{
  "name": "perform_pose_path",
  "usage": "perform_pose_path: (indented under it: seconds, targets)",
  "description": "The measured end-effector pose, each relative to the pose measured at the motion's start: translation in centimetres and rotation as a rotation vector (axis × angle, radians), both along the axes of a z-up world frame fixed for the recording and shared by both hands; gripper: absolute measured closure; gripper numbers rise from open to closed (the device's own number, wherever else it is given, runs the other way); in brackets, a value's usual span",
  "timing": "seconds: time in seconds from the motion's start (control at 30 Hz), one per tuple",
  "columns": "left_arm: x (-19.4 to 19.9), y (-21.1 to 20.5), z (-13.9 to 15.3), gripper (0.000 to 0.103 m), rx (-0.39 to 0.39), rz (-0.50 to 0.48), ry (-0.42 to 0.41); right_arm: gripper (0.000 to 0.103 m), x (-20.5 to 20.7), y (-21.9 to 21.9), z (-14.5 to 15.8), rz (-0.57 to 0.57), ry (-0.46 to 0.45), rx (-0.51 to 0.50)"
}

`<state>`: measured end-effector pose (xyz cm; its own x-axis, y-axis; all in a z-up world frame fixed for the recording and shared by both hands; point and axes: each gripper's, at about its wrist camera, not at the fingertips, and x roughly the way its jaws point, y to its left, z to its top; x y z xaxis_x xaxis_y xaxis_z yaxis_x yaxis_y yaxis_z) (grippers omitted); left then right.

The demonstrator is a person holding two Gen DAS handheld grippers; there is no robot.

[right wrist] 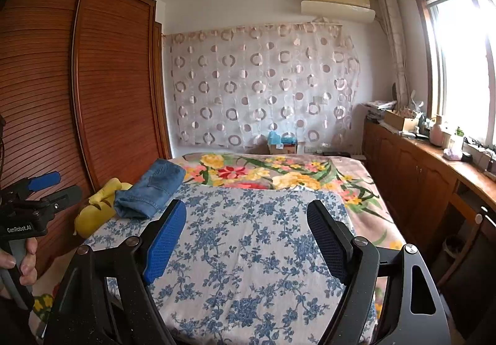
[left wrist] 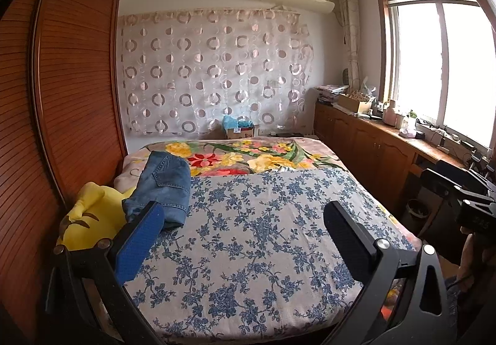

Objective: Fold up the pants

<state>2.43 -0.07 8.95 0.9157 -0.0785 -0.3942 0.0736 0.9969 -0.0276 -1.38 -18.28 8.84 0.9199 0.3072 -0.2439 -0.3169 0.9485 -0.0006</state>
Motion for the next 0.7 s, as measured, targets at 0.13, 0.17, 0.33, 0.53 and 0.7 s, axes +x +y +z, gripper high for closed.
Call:
perform_pose_path:
  seconds: [0.13, 0.17, 0.33, 0.53, 0.7]
  targets:
    - [0.00, 0.09, -0.02, 0.000, 0.000, 0.001, 0.000, 0.021, 0.01, -0.19, 0.15, -0.001, -0.002, -0.002]
    - [0.00, 0.09, -0.03, 0.000, -0.001, 0.000, 0.000, 0.021, -0.03, -0.15, 0.01, -0.001, -0.002, -0.003]
    - [0.00, 0.09, -0.06, 0.000, 0.001, 0.001, 0.000, 0.021, 0.01, -0.26, 0.05, 0.000, 0.000, -0.006]
    - [0.02, 0.07, -0.09, 0.000, 0.003, 0.004, -0.001, 0.021, -0.01, -0.54, 0.11, -0.002, 0.000, -0.002]
    - [-0.01, 0.26, 0.00, 0.000, 0.006, 0.008, -0.001, 0.021, -0.02, -0.52, 0.10, -0.002, -0.001, -0.001]
